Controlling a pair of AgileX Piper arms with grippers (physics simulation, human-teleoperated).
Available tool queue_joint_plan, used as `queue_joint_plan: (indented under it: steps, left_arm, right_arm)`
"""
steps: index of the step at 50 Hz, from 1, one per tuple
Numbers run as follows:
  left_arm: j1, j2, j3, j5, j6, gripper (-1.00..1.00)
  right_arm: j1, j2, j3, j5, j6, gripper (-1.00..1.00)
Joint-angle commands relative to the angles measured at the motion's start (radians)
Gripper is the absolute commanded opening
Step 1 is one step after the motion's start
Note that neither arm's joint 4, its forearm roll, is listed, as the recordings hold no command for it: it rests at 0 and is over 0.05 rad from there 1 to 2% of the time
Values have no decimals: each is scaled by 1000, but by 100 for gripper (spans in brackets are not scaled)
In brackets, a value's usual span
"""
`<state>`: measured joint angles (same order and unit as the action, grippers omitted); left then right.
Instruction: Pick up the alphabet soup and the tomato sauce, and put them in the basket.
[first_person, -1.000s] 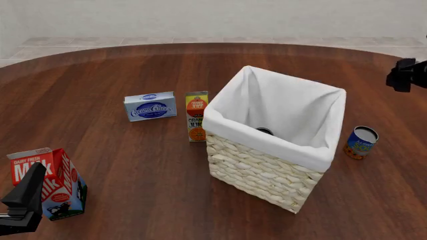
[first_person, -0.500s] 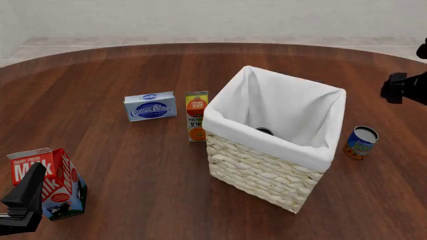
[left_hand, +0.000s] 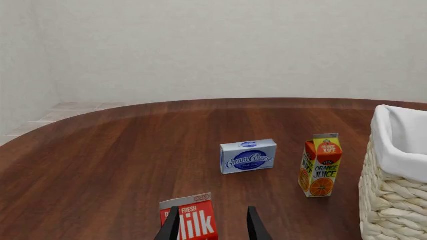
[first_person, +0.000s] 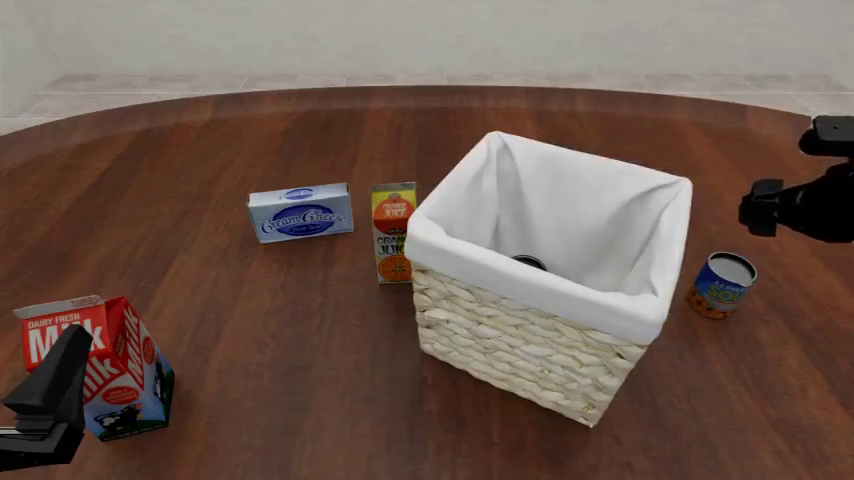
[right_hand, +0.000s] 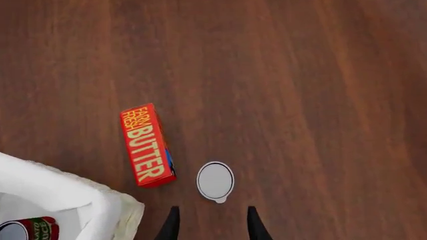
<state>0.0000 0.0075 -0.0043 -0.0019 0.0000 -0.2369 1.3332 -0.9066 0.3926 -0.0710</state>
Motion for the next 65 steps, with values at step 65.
queue_joint_plan:
  steps: [65]
  left_arm:
    - [0,0,0,0,0,100]
  right_arm:
    - [0,184,61,-194,-30,100]
